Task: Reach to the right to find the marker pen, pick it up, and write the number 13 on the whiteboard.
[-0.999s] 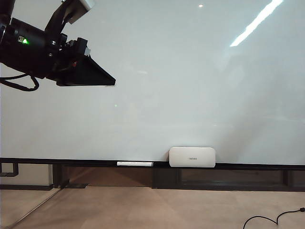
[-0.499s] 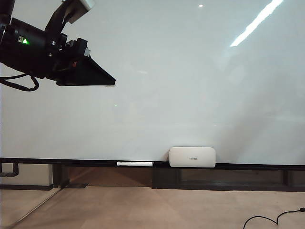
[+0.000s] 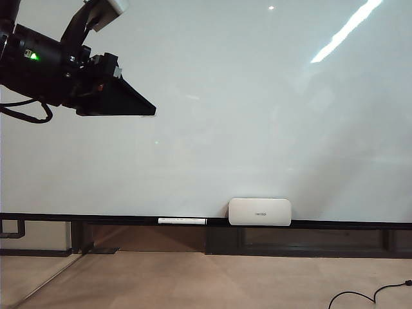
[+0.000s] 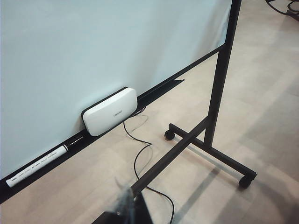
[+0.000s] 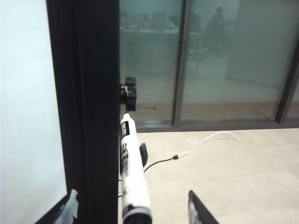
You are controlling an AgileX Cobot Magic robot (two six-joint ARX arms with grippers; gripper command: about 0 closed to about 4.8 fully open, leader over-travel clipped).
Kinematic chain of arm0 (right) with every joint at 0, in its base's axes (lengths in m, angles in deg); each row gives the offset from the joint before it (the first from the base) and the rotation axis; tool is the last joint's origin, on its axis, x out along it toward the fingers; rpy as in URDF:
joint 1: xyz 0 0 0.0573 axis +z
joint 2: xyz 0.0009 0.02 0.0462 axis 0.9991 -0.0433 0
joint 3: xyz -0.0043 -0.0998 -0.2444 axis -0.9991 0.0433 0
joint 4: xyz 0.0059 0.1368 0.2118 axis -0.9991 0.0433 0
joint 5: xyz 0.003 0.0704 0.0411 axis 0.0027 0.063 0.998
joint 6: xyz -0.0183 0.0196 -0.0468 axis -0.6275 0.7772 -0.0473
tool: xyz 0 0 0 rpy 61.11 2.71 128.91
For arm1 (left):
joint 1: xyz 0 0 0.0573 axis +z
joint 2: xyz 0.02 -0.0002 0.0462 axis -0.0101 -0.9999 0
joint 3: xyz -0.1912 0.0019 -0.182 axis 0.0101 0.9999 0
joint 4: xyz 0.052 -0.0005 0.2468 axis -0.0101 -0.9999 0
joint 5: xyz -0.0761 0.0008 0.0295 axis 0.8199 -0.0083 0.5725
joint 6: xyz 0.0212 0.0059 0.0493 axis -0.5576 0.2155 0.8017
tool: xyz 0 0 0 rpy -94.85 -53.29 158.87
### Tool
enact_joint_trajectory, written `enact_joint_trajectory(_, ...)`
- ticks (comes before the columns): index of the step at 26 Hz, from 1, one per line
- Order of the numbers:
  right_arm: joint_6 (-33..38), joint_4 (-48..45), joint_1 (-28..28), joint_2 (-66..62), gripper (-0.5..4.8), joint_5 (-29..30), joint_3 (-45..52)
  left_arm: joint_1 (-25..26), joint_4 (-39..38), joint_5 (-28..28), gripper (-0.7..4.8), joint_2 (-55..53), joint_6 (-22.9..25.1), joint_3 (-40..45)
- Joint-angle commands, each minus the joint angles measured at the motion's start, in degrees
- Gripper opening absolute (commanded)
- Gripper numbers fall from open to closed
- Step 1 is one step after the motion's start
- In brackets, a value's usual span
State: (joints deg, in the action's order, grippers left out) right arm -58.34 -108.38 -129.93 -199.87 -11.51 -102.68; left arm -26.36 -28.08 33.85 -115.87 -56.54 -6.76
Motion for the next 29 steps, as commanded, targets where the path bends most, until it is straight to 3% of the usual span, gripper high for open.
enact_joint_trajectory(1, -0.09, -0.46, -0.02, 0.15, 3.01, 0.35, -0.44, 0.02, 1.05, -0.09, -0.06, 0.11, 0.20, -0.20)
enact_joint_trajectory(29, -0.17, -2.95, 0.04, -4.98, 2.73, 2.05, -4.26, 0.02, 1.01, -1.16, -0.06, 0.11, 1.27, -0.20)
